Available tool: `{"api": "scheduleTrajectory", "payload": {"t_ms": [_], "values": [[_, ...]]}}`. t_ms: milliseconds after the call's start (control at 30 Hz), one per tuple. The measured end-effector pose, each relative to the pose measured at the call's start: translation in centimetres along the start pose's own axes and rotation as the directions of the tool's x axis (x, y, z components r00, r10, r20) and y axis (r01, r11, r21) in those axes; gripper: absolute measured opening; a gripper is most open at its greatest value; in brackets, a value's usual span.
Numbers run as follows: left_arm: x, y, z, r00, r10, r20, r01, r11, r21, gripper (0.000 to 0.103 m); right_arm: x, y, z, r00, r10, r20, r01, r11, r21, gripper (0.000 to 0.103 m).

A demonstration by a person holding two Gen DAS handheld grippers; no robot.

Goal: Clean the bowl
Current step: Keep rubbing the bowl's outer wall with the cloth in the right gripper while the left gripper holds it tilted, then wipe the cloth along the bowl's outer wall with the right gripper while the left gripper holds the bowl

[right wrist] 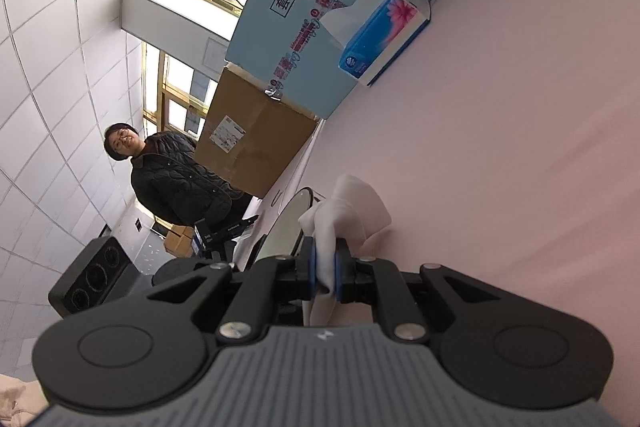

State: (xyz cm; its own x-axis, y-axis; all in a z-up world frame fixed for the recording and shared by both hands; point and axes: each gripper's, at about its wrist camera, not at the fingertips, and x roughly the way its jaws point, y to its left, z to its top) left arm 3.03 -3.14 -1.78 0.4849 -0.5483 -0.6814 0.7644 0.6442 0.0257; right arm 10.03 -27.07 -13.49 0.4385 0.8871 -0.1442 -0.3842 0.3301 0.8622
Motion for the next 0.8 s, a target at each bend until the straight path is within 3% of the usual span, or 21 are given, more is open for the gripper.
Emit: {"api": "scheduleTrajectory", "payload": {"t_ms": [267, 800], "values": [[-0.1, 0.0, -0.2, 1.0, -0.003, 0.007, 0.003, 1.0, 0.009, 0.013, 2.1, -0.6, 2.3, 0.999, -0.011, -0.037, 0.012, 1.0, 0.017, 0.012], [0.1, -0.1, -0.4, 1.0, 0.003, 0.004, -0.003, 1.0, 0.015, 0.015, 2.1, -0.8, 2.1, 1.0, -0.006, -0.025, 0.007, 0.999, 0.05, 0.012]]}}
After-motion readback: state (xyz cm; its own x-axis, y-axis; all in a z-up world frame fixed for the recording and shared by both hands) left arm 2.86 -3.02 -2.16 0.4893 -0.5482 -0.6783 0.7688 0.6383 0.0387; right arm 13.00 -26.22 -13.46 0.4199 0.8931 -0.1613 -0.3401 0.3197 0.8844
